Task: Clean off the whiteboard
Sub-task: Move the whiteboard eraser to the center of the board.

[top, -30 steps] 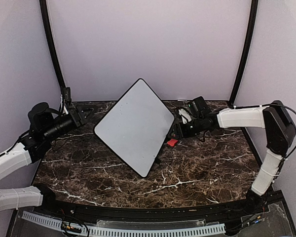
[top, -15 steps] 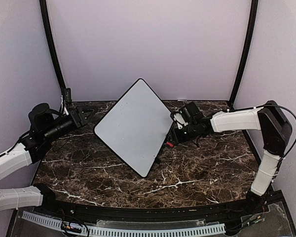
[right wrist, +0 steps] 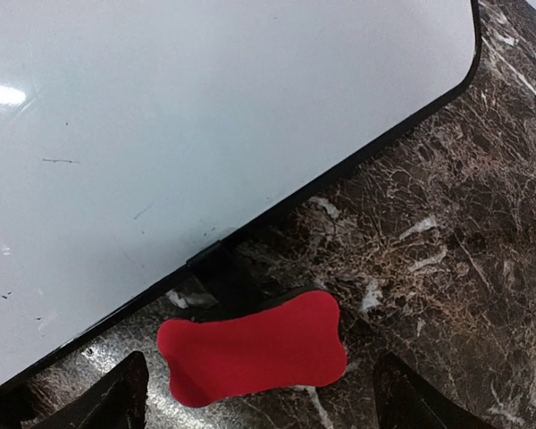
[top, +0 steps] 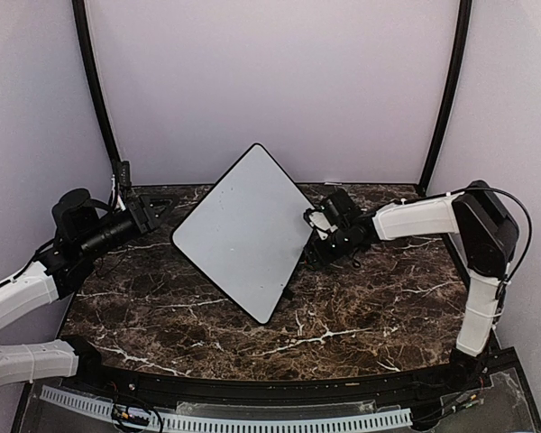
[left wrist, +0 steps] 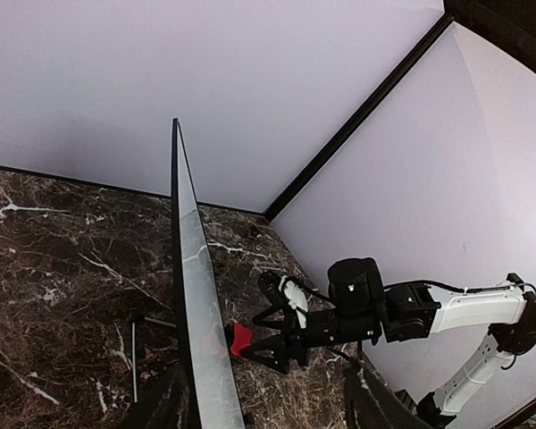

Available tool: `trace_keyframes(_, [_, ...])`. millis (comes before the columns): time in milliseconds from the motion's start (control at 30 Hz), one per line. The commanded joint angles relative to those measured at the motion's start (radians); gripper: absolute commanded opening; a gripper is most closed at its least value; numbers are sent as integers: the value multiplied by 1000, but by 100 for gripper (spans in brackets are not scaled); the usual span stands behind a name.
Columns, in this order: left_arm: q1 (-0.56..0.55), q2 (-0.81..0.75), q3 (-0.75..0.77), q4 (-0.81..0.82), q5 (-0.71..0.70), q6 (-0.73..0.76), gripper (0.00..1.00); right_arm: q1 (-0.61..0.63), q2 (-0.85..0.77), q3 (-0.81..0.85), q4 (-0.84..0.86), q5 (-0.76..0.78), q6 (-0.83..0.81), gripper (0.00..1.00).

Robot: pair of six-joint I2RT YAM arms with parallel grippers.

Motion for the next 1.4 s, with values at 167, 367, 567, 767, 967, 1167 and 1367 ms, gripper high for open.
trace_keyframes(167, [-3,0,-17,37,10,-2,58,-18,68,79,-44,-81,-127,84])
trace_keyframes(367, [-3,2,-20,43,15,-4,58,-39,93,93,-45,-111,-134,83])
trace_keyframes(567, [-3,0,-22,44,20,-7,58,-57,108,93,-29,-117,-129,81])
trace_keyframes(767, [-3,2,-23,48,20,-6,58,-57,75,60,-3,-122,-121,72])
trace_keyframes(967, [-3,6,-22,48,23,-8,58,-61,50,40,6,-93,-104,69])
trace_keyframes(1167, [-3,1,-23,46,20,-7,58,-90,-3,-7,25,-37,-42,68])
trace_keyframes(1367, [-3,3,-24,49,22,-10,58,-170,-84,-75,45,33,35,69])
